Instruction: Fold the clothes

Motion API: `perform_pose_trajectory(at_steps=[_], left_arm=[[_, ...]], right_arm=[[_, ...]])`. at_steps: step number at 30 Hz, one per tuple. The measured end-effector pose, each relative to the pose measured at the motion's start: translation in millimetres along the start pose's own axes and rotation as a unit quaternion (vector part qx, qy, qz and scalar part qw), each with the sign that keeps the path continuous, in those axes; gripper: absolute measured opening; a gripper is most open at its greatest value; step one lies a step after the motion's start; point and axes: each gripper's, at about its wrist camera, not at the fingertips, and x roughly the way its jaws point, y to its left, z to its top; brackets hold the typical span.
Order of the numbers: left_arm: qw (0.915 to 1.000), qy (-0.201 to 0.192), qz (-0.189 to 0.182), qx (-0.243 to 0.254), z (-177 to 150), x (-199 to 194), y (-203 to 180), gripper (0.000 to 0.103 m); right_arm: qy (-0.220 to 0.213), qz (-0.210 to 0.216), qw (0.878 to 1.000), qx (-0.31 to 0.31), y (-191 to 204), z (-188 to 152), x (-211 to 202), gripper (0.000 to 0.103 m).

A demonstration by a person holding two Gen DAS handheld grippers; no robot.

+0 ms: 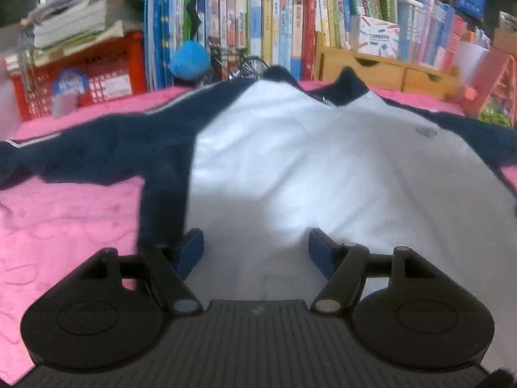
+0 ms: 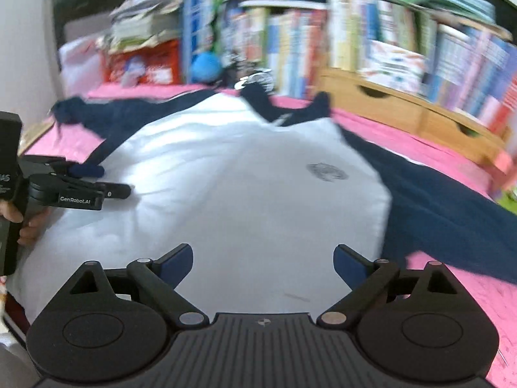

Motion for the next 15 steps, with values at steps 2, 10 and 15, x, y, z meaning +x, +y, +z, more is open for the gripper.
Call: perform_pose_trajectory(at_steps=[2, 10, 15], left_arm=[[0.9999, -0.011, -0.002, 0.008, -6.9, -4.9, 2.3, 0.077], [0.9994, -0.031, -0.012, 0.005, -13.6, -6.2, 7.2, 0.082], [0.9993, -0.034, -0.016, 0.003, -16.9, -7.5, 10.3, 0.083]], right_arm=[[0.004, 0.005, 1.000, -0.009, 17.1, 5.5, 6.1, 0.095], [-0.001, 0.007, 1.000, 0.001, 44.1, -10.4, 37.1, 0.098], [-0.002, -0.011, 0.999, 0.039, 33.3, -40.3, 45.1, 0.102]])
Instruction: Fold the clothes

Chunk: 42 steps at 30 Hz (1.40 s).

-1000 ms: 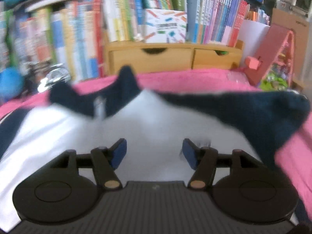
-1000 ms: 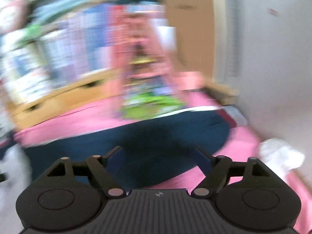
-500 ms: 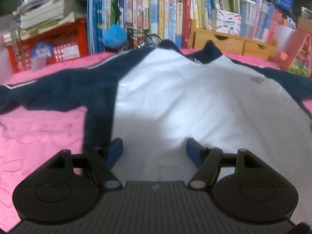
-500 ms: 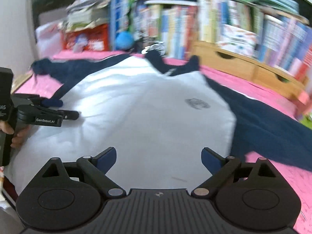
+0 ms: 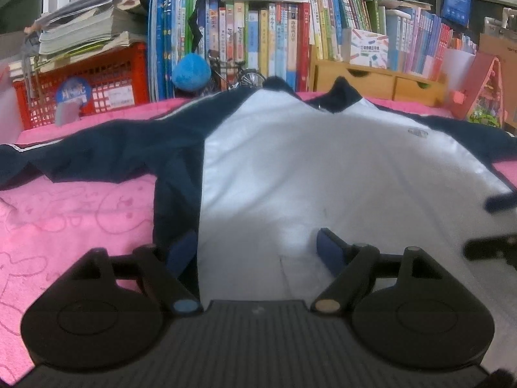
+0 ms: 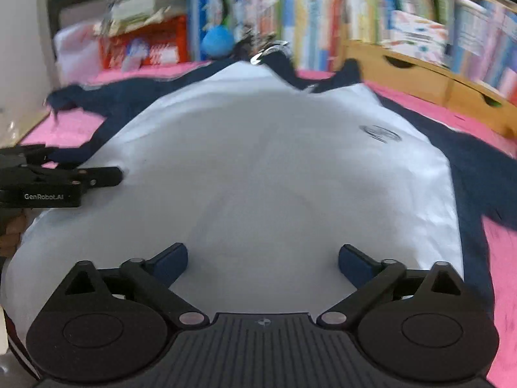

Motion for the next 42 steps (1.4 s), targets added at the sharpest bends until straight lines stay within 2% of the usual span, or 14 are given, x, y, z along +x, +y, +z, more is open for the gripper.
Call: perform_pose_trajectory(at_steps=[4, 6, 10, 12, 16, 19, 23, 27, 30, 33, 35, 36, 39, 42], left_arm=[[1.0000, 0.000, -0.001, 0.001, -0.1, 0.1, -0.4, 0.083], [1.0000, 0.000, -0.001, 0.002, -0.1, 0.1, -0.4, 0.084], [1.0000, 0.001, 0.000, 0.004, 0.5, 0.0, -1.1, 0.086], [1.0000, 0.001, 0.001, 0.004, 0.8, -0.1, -1.3, 0.086], [1.0000, 0.001, 0.004, 0.005, 1.1, -0.2, -1.6, 0.087], [1.0000, 0.002, 0.005, 0.005, 1.2, -0.4, -1.7, 0.087], [1.0000, 0.002, 0.006, 0.005, 1.0, -0.6, -2.2, 0.087], [1.0000, 0.001, 0.007, 0.004, 0.6, -1.2, -1.7, 0.087], [0.9999, 0.001, 0.014, -0.001, 1.1, -3.0, -0.3, 0.087], [0.9993, -0.024, 0.017, -0.022, 9.5, -11.9, 17.1, 0.084], [0.9975, -0.044, 0.034, -0.044, 22.2, -11.7, 43.8, 0.085], [0.9959, -0.046, 0.054, -0.056, 29.2, -7.3, 56.7, 0.085], [0.9867, -0.049, 0.115, -0.104, 52.4, 18.3, 106.6, 0.085], [0.9704, -0.047, 0.172, -0.163, 74.3, 53.9, 159.0, 0.084]], right_arm=[[-0.056, -0.068, 0.996, -0.021, -7.5, -42.3, -27.0, 0.103], [-0.087, -0.127, 0.987, -0.036, -16.8, -66.9, -41.9, 0.103], [-0.121, -0.256, 0.958, -0.042, -43.7, -103.0, -59.2, 0.103], [-0.115, -0.318, 0.941, -0.025, -60.4, -110.9, -61.1, 0.103], [-0.092, -0.327, 0.941, -0.007, -71.0, -101.8, -70.7, 0.103], [-0.117, -0.304, 0.944, -0.050, -50.4, -86.2, -74.5, 0.103], [-0.142, -0.230, 0.958, -0.098, -24.3, -55.6, -69.7, 0.103], [-0.150, -0.103, 0.980, -0.079, -4.7, -7.4, -51.5, 0.103], [-0.145, -0.037, 0.987, -0.062, 9.8, 28.6, -22.4, 0.103], [-0.132, -0.019, 0.990, -0.055, 22.9, 47.9, 10.6, 0.103], [-0.114, -0.014, 0.992, -0.044, 25.1, 49.0, 29.0, 0.103], [-0.104, -0.010, 0.994, -0.039, 25.4, 48.0, 37.9, 0.103], [-0.064, -0.011, 0.997, -0.040, 24.7, 46.0, 55.3, 0.103], [-0.057, -0.017, 0.997, -0.042, 25.6, 42.6, 56.5, 0.103]])
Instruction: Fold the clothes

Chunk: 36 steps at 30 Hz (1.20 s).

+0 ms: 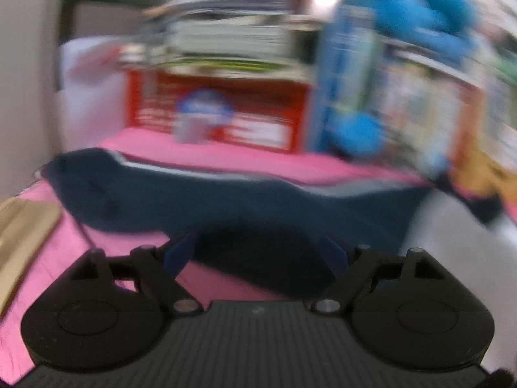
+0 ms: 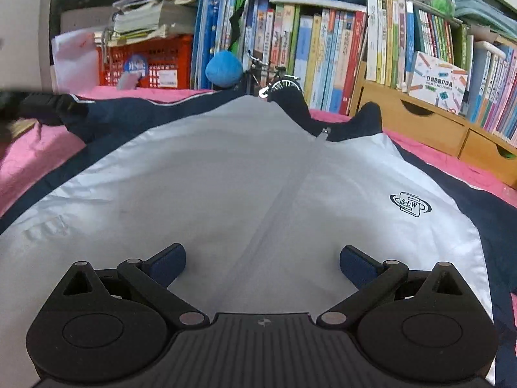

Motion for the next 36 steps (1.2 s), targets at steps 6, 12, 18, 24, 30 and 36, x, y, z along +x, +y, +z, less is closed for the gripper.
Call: perform_pose_trajectory(at_steps=[6, 12, 18, 24, 30, 36], left_arm=[[0.9888, 0.036, 0.136, -0.051, 44.1, 98.1, 66.5, 0.045], [0.9700, 0.060, 0.230, -0.052, 64.9, 146.3, 105.4, 0.047], [0.9463, 0.063, 0.316, -0.019, 75.4, 145.7, 75.5, 0.040], [0.9889, -0.063, -0.049, 0.125, 51.9, 41.8, -69.1, 0.042], [0.9238, 0.034, -0.298, 0.238, -5.1, 29.5, -214.5, 0.041], [0.9715, 0.071, -0.128, 0.187, -10.6, 126.7, -229.0, 0.043]], right_arm=[[0.003, 0.002, 1.000, 0.000, 0.6, -1.6, 1.4, 0.103], [0.004, 0.004, 1.000, 0.002, -1.2, 0.2, 2.7, 0.103], [0.009, 0.013, 1.000, 0.015, -5.7, 0.2, 5.1, 0.103], [0.012, 0.018, 1.000, 0.021, -7.7, 0.0, 6.4, 0.103], [0.012, 0.020, 0.999, 0.023, -9.9, 0.1, 6.3, 0.103], [0.014, 0.023, 0.999, 0.028, -11.9, 0.1, 6.7, 0.103]])
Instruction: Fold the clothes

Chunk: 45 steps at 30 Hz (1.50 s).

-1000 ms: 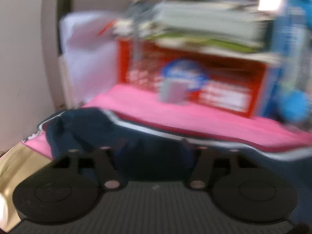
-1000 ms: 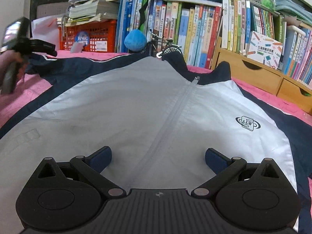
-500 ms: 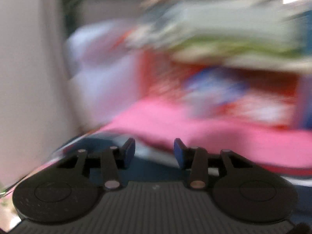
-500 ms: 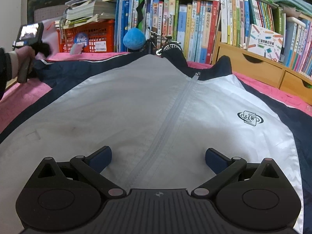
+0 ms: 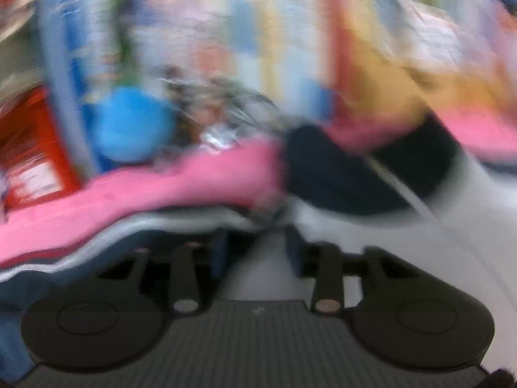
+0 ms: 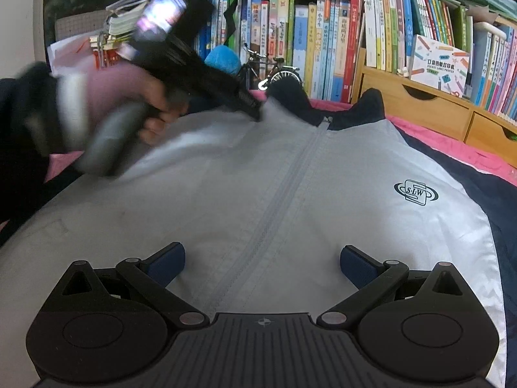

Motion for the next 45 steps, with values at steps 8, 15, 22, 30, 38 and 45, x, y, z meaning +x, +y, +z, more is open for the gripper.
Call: perform_pose_trajectory(at_steps=[8, 15, 22, 30, 38, 45], left_arm=[[0.9990, -0.028, -0.006, 0.034, 3.5, -30.4, -11.6, 0.044], [0.9978, -0.013, -0.017, 0.062, -5.5, -5.4, -36.8, 0.049], [0.9993, -0.015, 0.022, -0.027, 8.8, -13.0, -20.1, 0.048], [0.9848, 0.026, -0.146, 0.090, -46.5, -80.6, -65.8, 0.052], [0.9917, 0.021, 0.118, -0.047, -3.0, -2.8, 0.4, 0.043], [0.9777, 0.015, -0.199, 0.065, 3.8, -98.5, -80.5, 0.047]], right_arm=[[0.004, 0.008, 1.000, 0.010, -4.4, 0.2, 0.1, 0.103], [0.004, 0.007, 1.000, 0.010, -3.6, 0.2, 1.8, 0.103], [0.004, 0.008, 1.000, 0.011, -4.0, -1.1, 2.6, 0.103], [0.003, 0.008, 1.000, 0.011, -6.1, -2.3, 5.0, 0.103], [0.003, 0.009, 1.000, 0.014, -5.7, -3.1, 5.7, 0.103], [0.003, 0.009, 1.000, 0.015, -5.3, -3.4, 6.3, 0.103]])
